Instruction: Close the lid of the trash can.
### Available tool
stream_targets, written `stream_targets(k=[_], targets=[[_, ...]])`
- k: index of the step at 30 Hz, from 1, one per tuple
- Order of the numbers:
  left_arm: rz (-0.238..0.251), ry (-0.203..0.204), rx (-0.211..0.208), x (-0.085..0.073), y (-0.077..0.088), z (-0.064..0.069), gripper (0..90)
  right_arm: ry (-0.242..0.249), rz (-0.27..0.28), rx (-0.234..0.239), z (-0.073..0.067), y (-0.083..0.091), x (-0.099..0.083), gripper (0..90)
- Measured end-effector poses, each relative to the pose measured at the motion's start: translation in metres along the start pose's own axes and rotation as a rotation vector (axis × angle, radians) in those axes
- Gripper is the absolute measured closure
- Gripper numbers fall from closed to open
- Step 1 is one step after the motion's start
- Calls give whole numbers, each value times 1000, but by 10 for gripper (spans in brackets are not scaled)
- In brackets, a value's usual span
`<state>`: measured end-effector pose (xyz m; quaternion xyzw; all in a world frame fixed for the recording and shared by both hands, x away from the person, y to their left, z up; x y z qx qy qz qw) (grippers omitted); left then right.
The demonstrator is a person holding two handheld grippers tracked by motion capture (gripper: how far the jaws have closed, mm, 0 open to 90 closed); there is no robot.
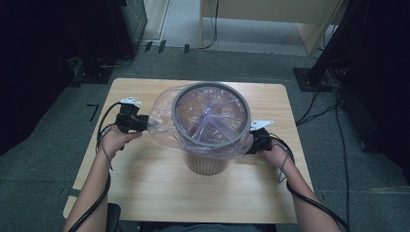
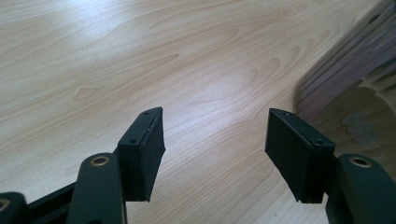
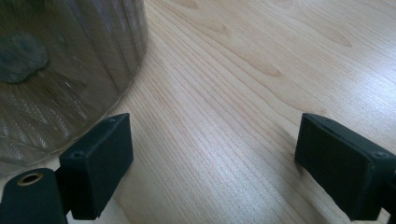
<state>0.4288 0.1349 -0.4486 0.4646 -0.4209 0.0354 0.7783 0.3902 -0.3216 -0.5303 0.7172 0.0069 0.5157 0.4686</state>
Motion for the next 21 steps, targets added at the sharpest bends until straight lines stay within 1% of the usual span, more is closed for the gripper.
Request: stream_targets(k=[3, 7, 15, 16, 18, 21], targets=[[-2, 7, -4, -6, -4, 0, 369, -2, -1, -1, 0, 0, 0, 102], [-19, 5, 7, -14, -10, -2, 365, -6, -3, -3, 0, -1, 1, 90], [-24, 30, 15, -31, -19, -6, 355, -8, -5, -5, -1, -2, 1, 85], [-31, 31, 12, -33, -21, -6, 352, -8, -5, -5, -1, -2, 1, 85], [-43, 44, 8, -36, -23, -8, 349, -8, -5, -6, -1, -2, 1, 84], [-51, 50, 15, -40, -26, -9, 342, -8, -5, -6, -1, -2, 1, 84]])
Point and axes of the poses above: each handheld gripper's, and its own axes: y roughly backward along the jaws, x roughly out of its top, z roughly to its right, the point moved 1 cm from there along -y, roughly forward along the jaws, and after that the axes turned 1 degree about x, right-handed, at the moved point
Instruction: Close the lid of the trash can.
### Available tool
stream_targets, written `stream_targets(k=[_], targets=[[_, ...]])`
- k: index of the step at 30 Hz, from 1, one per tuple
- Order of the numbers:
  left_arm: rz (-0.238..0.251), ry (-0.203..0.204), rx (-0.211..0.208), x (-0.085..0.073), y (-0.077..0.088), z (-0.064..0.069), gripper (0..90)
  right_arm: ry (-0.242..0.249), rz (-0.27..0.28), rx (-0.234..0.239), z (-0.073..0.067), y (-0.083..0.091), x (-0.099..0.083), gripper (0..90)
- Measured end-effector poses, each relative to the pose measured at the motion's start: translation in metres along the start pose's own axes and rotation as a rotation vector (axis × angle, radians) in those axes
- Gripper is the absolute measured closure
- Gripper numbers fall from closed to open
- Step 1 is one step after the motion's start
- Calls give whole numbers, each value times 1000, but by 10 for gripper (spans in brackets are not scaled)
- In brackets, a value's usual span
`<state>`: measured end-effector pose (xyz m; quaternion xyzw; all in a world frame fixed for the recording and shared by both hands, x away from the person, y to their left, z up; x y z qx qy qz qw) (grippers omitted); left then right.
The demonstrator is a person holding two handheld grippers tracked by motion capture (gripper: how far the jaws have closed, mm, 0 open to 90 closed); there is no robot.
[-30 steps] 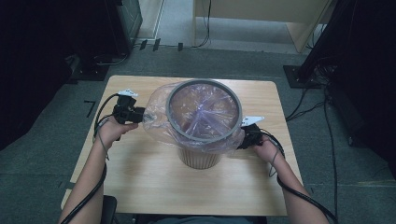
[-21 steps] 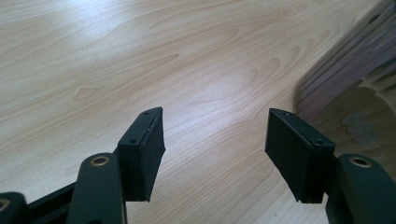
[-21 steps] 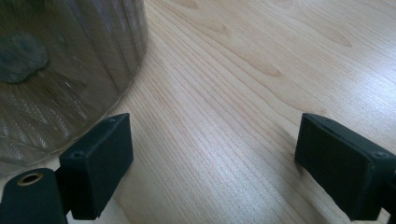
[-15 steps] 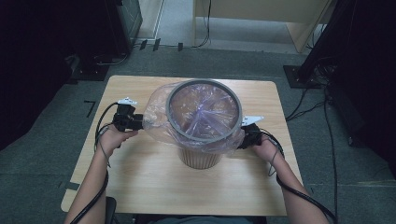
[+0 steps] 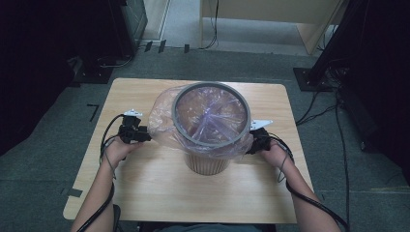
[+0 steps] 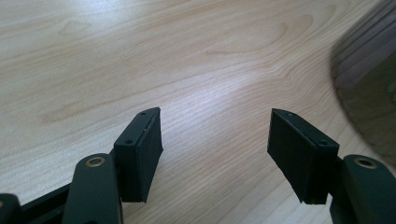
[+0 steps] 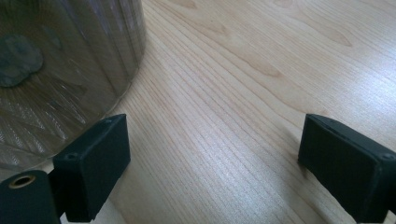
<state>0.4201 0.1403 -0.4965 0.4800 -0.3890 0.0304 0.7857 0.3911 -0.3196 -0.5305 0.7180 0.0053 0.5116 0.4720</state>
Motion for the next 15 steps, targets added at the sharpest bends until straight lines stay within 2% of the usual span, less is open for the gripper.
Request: stream_targets(k=[3, 9, 13, 15], targets=[[-2, 18, -2, -3, 0, -1, 336, 0, 0, 0, 0, 0, 0, 84], [-7, 16, 21, -10, -2, -5, 336, 0, 0, 0, 0, 0, 0, 83], [-3, 26, -4, -12, -3, -7, 325, -1, -2, -1, 0, 0, 0, 76], [6, 22, -2, -13, -3, -7, 324, -2, -3, -3, -1, -1, 1, 66]])
Point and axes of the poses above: each handheld gripper's, and its own axes: y roughly backward along the jaws, x roughly out of its top, z roughly to its right, the point moved 1 cm from there along -y, roughly forward along the jaws, and after that the axes turned 1 degree about x, right-handed, at the moved point
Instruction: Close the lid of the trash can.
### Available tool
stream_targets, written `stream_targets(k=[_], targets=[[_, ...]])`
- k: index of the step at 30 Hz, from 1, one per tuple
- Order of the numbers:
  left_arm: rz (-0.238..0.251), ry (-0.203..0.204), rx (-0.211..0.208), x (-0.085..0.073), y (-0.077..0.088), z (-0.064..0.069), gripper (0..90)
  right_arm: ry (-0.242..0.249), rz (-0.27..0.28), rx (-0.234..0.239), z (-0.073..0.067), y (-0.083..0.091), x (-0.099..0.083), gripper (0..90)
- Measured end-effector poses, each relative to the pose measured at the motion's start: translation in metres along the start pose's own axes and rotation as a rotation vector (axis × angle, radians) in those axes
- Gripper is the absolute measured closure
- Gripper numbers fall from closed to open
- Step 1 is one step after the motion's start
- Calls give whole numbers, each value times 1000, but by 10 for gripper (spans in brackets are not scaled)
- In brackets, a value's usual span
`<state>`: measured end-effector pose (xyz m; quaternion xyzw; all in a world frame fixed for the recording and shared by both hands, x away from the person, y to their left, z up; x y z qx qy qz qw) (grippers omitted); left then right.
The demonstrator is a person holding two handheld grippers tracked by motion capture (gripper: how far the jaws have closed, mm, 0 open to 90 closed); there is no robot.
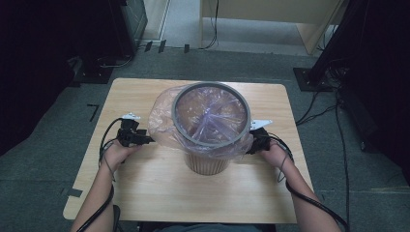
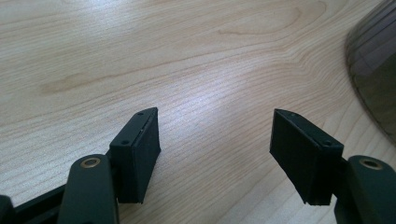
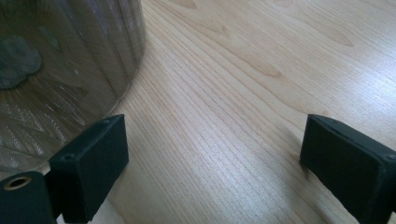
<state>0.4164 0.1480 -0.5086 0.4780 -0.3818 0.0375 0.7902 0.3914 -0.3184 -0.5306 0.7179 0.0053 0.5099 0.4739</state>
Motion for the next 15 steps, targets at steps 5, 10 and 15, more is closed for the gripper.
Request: stream_targets(k=[5, 10, 15], targets=[[43, -72, 29, -3, -5, 1, 284, 8, -10, 5, -1, -2, 1, 27], [99, -121, 48, -7, -9, 0, 259, 8, -12, 6, -1, -2, 1, 22], [132, -133, 56, -10, -10, 0, 249, 7, -14, 5, -1, -3, 2, 18]])
Point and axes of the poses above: each handheld gripper's, and its own axes: y roughly backward along the jaws, x roughly out of its top, z roughly to its right, the point moved 1 cm from there along -y, roughly forward along the jaws, and after that the axes turned 1 degree about x, right-handed, at the moved point
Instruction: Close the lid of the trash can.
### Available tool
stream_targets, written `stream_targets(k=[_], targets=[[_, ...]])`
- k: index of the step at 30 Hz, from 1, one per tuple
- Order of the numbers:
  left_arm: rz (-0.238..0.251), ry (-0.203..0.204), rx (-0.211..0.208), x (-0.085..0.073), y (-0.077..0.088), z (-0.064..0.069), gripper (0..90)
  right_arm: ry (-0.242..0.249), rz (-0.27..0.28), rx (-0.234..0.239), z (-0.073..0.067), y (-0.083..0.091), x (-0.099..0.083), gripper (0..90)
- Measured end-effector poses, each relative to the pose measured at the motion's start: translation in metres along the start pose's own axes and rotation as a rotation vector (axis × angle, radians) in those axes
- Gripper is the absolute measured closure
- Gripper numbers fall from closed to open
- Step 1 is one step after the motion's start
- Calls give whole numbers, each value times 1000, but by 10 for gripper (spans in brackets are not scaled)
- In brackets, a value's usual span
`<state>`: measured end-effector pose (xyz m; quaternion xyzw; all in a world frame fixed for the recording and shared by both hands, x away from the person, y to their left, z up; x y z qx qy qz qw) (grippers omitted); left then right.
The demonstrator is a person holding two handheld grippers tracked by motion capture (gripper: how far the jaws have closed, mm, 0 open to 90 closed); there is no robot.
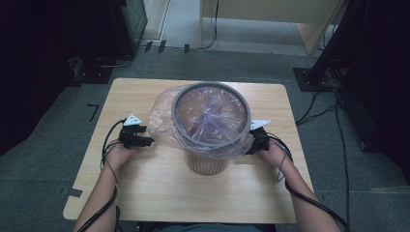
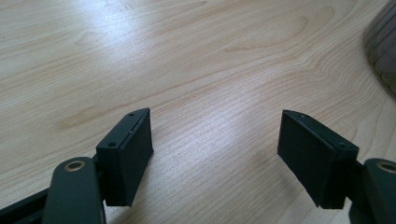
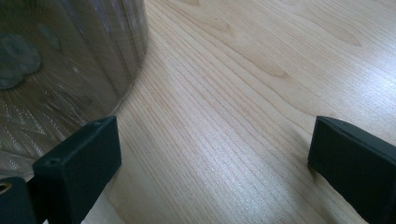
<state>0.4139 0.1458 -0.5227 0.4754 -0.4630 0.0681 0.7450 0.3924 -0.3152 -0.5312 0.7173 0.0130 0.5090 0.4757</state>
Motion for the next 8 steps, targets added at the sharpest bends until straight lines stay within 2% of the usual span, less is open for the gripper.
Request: stream_targets(k=[8], targets=[[3, 9, 1, 0, 0, 0, 244, -8, -3, -4, -1, -1, 0, 12]])
Point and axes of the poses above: each handheld gripper's, and its own axes: y roughly backward along the jaws, x roughly out of its top, z roughly to its right, the point moved 1 cm from there along -y, roughly forward along the jaws, and after that the axes turned 1 degree about x, right-handed, at the moved point
